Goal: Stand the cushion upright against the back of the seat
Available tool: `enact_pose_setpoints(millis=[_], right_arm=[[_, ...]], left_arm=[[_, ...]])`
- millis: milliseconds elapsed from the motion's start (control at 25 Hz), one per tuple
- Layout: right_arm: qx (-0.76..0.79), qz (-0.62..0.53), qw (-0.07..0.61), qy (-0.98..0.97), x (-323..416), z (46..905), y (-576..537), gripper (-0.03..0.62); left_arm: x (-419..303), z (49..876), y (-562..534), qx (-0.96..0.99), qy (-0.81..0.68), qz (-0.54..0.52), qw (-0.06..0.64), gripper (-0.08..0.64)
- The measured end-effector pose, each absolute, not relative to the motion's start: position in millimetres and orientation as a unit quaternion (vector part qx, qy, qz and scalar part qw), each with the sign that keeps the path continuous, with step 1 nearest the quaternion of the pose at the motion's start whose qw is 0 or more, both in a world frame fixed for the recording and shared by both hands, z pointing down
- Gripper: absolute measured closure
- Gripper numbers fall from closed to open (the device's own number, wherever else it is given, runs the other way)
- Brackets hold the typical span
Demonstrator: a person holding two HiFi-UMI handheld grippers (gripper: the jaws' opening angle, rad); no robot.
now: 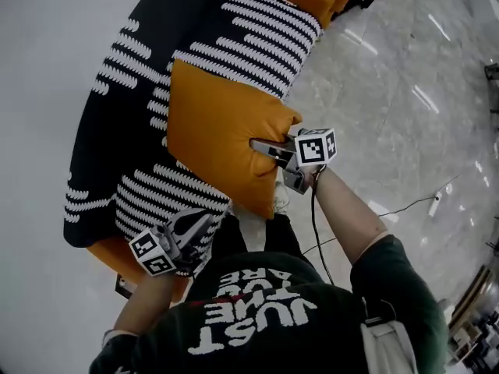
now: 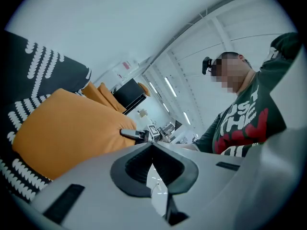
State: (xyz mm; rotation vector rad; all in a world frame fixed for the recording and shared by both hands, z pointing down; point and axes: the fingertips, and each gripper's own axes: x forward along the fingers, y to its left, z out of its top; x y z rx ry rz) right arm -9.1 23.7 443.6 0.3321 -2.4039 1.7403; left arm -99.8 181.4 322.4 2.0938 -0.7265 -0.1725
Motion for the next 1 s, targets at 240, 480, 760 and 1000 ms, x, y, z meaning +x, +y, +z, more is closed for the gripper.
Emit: enact_pose_setpoints(millis=[240,480,760,1000], right_arm=[[0.118,0.510,0.159,-0.837,31.8,377.1,-3.7,0.459],[0.107,0.413,0.235,-0.873,63.4,309.8,-62.2,0.460],[0.084,0.295,0.333,-0.892,35.0,238.8,-93.4,0.459],[0.081,0.213,0.404,-0.886,-7.8,193.2,-113.6,0.453]], left_arm=[[-89.6,272.0,166.7,0.858,-0.318,-0.084,0.394,0.549],[-64.6,227.7,132.0,0.865,-0.346,-0.118,0.345,0.549],[-114.2,187.1,121.5,0.866,-0.373,-0.136,0.305,0.549],[-186.2,171.2,107.2,0.878,-0.370,-0.123,0.279,0.549]])
